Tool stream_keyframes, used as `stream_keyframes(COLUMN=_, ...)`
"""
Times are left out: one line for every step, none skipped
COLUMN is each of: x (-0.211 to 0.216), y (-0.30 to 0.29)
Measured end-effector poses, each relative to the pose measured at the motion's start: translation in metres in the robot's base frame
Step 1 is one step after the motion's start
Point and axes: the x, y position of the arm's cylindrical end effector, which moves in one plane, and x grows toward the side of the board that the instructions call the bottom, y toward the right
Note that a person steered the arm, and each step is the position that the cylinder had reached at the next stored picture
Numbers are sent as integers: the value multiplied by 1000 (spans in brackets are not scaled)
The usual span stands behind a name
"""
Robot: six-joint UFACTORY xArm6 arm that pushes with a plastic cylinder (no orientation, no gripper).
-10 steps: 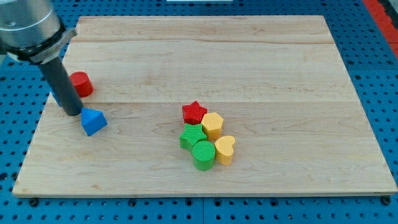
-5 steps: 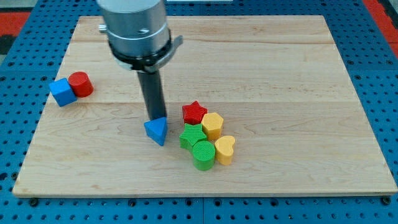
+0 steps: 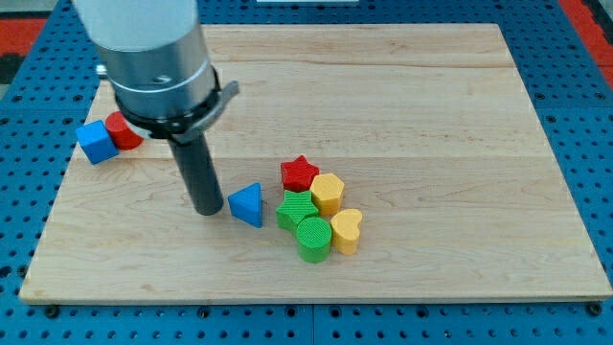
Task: Move the triangle into the green star
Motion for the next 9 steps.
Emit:
stream_keyframes(x=-1, y=20)
stream_keyframes(x=-8, y=16)
stream_keyframes(x=-6, y=-14)
stream_keyframes(x=24, y=-77)
stream_keyframes(x=22, y=-150)
stream_keyframes(x=0, y=-201)
stream_keyframes(x=0, y=-201)
stream_keyframes(x=-29, y=-201)
stream_keyframes(x=-32, y=-201)
